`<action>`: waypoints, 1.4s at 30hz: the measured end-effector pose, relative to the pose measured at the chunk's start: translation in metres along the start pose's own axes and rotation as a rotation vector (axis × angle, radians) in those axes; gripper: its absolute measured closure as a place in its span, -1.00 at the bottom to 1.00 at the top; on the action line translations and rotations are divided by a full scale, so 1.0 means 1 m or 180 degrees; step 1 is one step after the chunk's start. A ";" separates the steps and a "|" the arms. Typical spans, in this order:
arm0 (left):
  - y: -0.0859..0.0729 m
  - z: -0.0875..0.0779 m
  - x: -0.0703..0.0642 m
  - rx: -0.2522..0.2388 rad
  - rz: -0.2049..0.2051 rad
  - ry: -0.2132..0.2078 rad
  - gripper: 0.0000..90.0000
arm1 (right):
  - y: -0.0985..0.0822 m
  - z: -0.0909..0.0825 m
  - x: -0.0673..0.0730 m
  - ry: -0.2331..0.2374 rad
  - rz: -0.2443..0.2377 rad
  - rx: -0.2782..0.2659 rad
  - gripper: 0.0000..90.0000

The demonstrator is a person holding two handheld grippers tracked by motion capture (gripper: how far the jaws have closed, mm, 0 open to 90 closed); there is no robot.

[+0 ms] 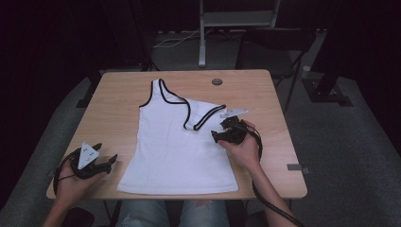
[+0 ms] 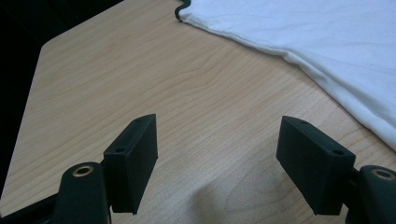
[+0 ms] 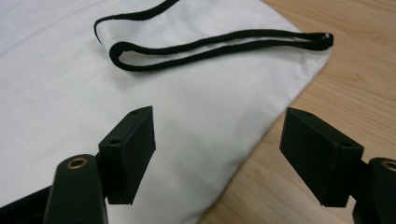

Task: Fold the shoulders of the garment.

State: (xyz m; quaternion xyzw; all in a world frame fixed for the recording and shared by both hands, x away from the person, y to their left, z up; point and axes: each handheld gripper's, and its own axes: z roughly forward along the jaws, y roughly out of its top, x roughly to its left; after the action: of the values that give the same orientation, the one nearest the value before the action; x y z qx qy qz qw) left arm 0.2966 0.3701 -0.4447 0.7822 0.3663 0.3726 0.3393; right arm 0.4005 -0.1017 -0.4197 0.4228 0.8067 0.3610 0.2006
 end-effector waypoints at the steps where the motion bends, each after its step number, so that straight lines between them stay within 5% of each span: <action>1: 0.000 0.000 0.000 -0.0001 -0.0001 0.0000 -0.35 | -0.001 -0.002 -0.001 -0.0014 0.0009 -0.0005 -0.42; 42: 0.000 0.001 0.001 -0.0015 -0.0034 -0.0005 -0.35 | -0.068 -0.058 -0.033 -0.0362 0.0436 -0.0143 -0.46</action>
State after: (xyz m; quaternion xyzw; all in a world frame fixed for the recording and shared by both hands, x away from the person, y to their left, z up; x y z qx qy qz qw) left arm 0.2976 0.3712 -0.4447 0.7798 0.3693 0.3710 0.3433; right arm 0.3458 -0.1790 -0.4319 0.4922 0.7549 0.3672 0.2303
